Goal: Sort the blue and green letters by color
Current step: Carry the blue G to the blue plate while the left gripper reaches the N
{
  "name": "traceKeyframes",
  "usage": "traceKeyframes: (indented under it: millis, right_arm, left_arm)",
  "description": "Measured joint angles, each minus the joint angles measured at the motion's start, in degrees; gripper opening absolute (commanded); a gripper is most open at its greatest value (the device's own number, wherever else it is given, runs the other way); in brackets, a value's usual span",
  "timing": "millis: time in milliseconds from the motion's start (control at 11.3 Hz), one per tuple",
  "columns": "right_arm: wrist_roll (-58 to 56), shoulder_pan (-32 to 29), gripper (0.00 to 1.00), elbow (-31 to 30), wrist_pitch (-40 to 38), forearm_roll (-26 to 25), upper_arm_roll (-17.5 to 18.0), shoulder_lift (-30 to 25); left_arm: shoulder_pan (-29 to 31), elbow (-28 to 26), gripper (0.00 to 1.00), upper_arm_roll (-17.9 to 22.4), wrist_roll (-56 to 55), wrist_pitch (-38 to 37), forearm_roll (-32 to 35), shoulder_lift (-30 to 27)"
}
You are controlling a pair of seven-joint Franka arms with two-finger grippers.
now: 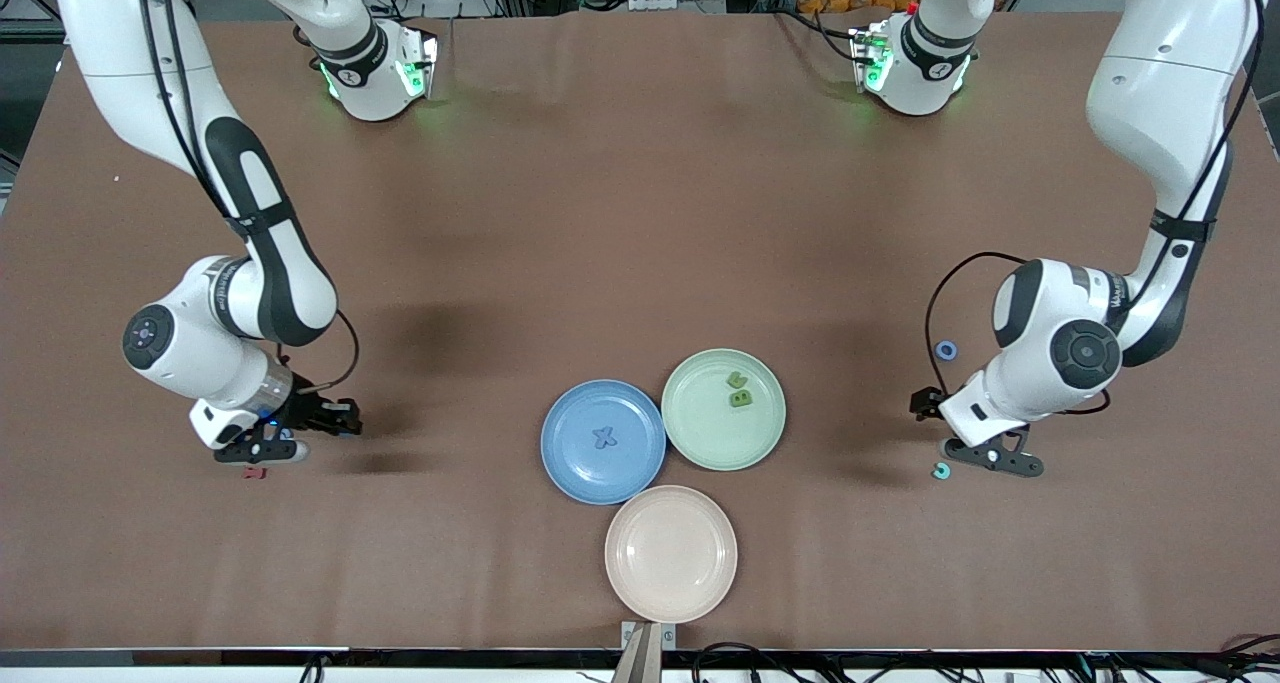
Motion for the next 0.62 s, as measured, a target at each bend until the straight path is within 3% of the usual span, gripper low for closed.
traceKeyframes:
  millis: [266,620]
  right_arm:
    - [6.9,3.7,0.00,2.3,-0.9,4.4,0.3,1.2]
    - [28.2,11.6,0.00,6.0,-0.5,6.5,1.4,1.9]
  left_arm:
    - [2.6,-1.0,1.00,-0.1,1.9,0.3,0.6,0.7]
    - [4.1,-1.4,1.00,-0.2,3.5,3.0,0.6,2.4]
